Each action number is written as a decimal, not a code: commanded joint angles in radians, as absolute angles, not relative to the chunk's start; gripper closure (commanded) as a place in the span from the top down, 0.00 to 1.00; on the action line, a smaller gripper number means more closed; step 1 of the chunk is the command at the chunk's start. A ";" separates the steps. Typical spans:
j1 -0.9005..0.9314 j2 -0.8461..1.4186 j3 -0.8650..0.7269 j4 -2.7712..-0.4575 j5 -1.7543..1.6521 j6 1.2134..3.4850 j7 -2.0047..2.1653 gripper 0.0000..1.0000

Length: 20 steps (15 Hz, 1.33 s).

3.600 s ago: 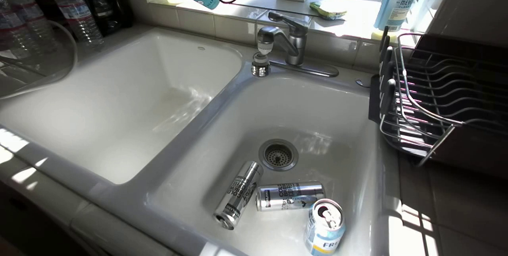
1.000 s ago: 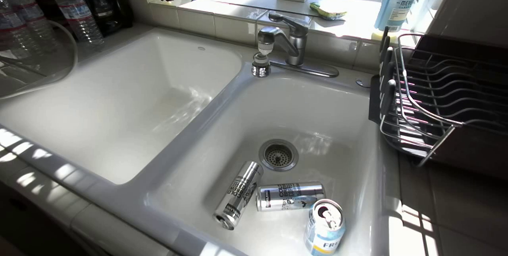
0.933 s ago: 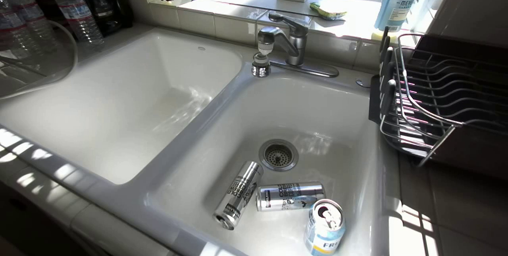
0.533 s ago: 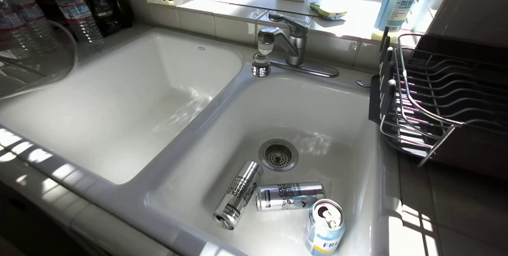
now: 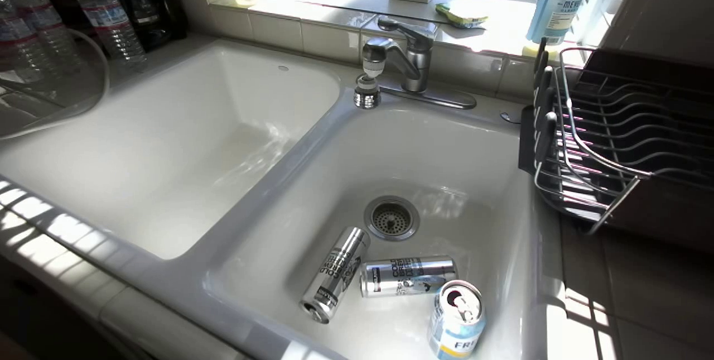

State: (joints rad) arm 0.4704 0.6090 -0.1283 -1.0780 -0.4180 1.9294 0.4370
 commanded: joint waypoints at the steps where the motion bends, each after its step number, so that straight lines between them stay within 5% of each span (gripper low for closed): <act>1: 0.466 0.508 -0.124 -1.262 -0.454 2.108 0.397 0.32; 20: 0.304 0.167 -0.003 -1.829 -0.518 2.611 0.262 0.32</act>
